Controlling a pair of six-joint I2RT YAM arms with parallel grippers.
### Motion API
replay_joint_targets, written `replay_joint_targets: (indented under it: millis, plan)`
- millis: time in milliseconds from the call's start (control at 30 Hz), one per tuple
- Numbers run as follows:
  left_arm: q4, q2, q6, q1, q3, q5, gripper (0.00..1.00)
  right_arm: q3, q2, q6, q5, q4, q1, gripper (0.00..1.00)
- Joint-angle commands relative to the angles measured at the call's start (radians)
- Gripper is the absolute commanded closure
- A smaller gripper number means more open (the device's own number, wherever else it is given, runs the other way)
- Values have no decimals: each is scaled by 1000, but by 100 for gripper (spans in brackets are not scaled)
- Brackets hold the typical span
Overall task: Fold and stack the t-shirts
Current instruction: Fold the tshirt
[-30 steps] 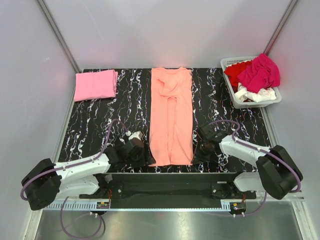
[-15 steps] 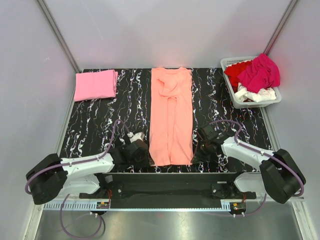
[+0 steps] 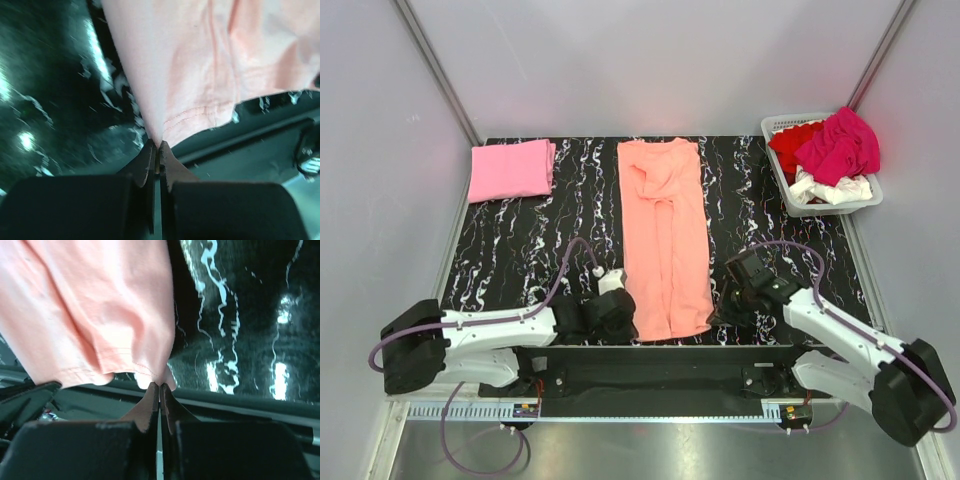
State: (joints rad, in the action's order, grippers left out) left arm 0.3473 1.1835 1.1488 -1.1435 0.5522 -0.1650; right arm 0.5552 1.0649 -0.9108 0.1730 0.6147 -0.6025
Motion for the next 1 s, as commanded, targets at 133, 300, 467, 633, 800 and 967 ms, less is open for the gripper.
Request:
replay_joint_targets:
  millis: [133,300,467,633,800,967]
  plan:
    - [204,-33,124,-137,193,-102,100,54,-175,-51,-17,198,-11,100]
    - [332,-38,85,-131,316,-177,100,152,-172,-24,-90,229,-10,100]
    - [389,-35,-13,-23,373,-191,100,319,-28,50,-148,209,-5,100]
    - [368,-27,-156,129,423,-142,99,484,124,151,-199,183,59,100]
    - [345,54,-288,267,514,-82,98,583,259,242,-147,135,159,100]
    - [311,171,-386,366,590,2,98,701,383,299,-138,120,210,100]
